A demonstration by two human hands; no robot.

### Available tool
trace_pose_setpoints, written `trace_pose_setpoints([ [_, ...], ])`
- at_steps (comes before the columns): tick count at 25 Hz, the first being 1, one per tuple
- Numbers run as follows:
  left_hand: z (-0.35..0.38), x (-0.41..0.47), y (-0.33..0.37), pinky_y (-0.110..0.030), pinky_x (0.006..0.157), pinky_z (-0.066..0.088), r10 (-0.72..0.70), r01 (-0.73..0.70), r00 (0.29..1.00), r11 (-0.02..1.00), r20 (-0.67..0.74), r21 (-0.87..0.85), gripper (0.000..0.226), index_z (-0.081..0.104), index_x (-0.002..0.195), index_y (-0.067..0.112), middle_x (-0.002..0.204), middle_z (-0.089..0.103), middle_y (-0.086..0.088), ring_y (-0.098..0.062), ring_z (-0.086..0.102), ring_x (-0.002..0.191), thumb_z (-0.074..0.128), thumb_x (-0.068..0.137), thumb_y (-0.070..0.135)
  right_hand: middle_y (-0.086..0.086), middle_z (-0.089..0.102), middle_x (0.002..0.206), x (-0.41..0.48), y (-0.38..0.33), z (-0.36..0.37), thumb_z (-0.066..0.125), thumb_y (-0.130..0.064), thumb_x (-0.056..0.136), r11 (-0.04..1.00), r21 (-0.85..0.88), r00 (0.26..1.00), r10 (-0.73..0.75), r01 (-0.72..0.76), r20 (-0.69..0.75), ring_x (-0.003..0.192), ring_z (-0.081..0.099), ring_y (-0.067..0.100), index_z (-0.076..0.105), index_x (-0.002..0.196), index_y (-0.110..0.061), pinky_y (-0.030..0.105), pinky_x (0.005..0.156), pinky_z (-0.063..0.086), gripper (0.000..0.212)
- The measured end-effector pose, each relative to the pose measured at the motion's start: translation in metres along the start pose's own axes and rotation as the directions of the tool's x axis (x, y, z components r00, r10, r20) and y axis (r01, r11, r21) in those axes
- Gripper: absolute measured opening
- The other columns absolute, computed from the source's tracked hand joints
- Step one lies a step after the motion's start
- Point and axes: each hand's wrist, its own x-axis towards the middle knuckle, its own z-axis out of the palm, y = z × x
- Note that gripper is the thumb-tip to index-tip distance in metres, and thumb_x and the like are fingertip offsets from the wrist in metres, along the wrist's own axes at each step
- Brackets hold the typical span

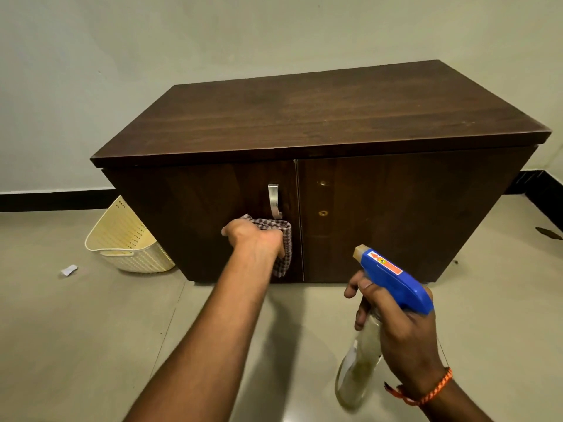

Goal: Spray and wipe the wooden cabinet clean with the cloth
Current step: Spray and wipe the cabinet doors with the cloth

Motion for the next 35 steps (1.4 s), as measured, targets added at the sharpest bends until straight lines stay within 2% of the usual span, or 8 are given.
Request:
trace_pose_setpoints([
  [7,-0.027,0.024,0.076,-0.050,0.126,0.019,0.572,-0.574,0.818,0.819,0.060,0.023,0.067,0.032,0.159,0.018,0.163,0.033,-0.010,-0.027,0.035,0.148,0.033,0.103,0.054,0.012,0.070,0.079,-0.001,0.007,0.020,0.059,-0.046,0.078,0.999,0.019,0.998,0.039,-0.040,0.052,0.046,0.057,0.025,0.070,0.083,-0.014,0.032,0.046,0.053,0.034],
  [9,-0.052,0.040,0.069,-0.037,0.127,0.006,0.790,-0.788,0.592,0.525,0.161,0.323,0.063,0.016,0.163,0.014,0.170,0.013,-0.012,-0.025,0.016,0.156,0.030,0.108,0.041,0.012,0.069,0.080,-0.003,0.009,0.025,0.062,-0.049,0.076,0.999,0.017,0.997,0.046,-0.047,0.063,0.046,0.057,0.025,0.070,0.081,-0.019,0.031,0.046,0.053,0.031],
  [11,-0.086,0.062,0.063,-0.030,0.124,-0.001,0.871,-0.834,0.255,-0.022,0.421,0.551,0.057,0.008,0.162,0.005,0.170,0.001,-0.018,-0.030,0.000,0.158,0.026,0.113,0.027,0.012,0.069,0.081,-0.005,0.011,0.027,0.066,-0.049,0.077,0.999,0.003,0.996,0.043,-0.044,0.072,0.046,0.057,0.024,0.071,0.082,-0.023,0.030,0.046,0.053,0.027],
  [14,-0.118,0.096,0.102,-0.039,0.127,-0.003,0.603,-0.626,-0.115,-0.661,0.789,0.414,0.059,0.010,0.161,0.001,0.168,0.000,-0.025,-0.040,-0.007,0.156,0.027,0.111,0.028,0.010,0.070,0.080,-0.008,0.017,0.029,0.064,-0.033,0.081,0.998,0.000,0.994,0.070,-0.070,0.083,0.045,0.058,0.022,0.071,0.083,-0.024,0.029,0.046,0.053,0.012],
  [17,-0.106,0.100,0.129,-0.042,0.127,-0.010,0.171,-0.288,-0.263,-0.953,0.949,0.092,0.063,-0.004,0.163,0.021,0.170,-0.015,-0.008,-0.028,-0.020,0.155,0.024,0.110,0.038,0.009,0.070,0.080,-0.006,0.023,0.030,0.063,-0.036,0.078,0.993,0.000,0.991,0.119,-0.119,0.068,0.047,0.058,0.024,0.072,0.085,-0.027,0.030,0.046,0.054,0.014],
  [22,-0.072,0.085,0.098,-0.041,0.128,-0.004,-0.508,0.184,-0.356,-0.861,0.785,-0.474,0.079,0.013,0.164,0.013,0.172,-0.003,-0.007,-0.025,-0.006,0.158,0.054,0.098,0.029,0.012,0.070,0.081,-0.002,0.035,0.029,0.057,-0.020,0.084,0.995,-0.039,0.995,0.088,-0.086,0.048,0.045,0.057,0.030,0.071,0.081,-0.024,0.032,0.046,0.053,0.016],
  [29,-0.058,0.070,0.105,-0.040,0.129,-0.002,-0.587,0.225,-0.377,-0.808,0.716,-0.544,0.070,0.009,0.163,0.009,0.171,-0.005,-0.010,-0.026,-0.005,0.158,0.043,0.104,0.027,0.010,0.071,0.079,-0.002,0.031,0.032,0.062,-0.044,0.076,0.993,-0.037,0.993,0.116,-0.115,0.034,0.044,0.057,0.025,0.072,0.083,-0.019,0.029,0.046,0.053,0.028],
  [35,-0.040,0.058,0.069,-0.038,0.129,0.000,-0.246,-0.013,-0.571,-0.951,0.783,-0.309,0.074,0.000,0.162,0.007,0.170,-0.014,-0.011,-0.023,-0.009,0.158,0.038,0.106,0.036,0.010,0.070,0.080,-0.008,0.031,0.035,0.062,-0.038,0.079,0.992,-0.040,0.990,0.124,-0.121,0.064,0.045,0.057,0.022,0.071,0.081,-0.025,0.029,0.045,0.053,0.016],
])
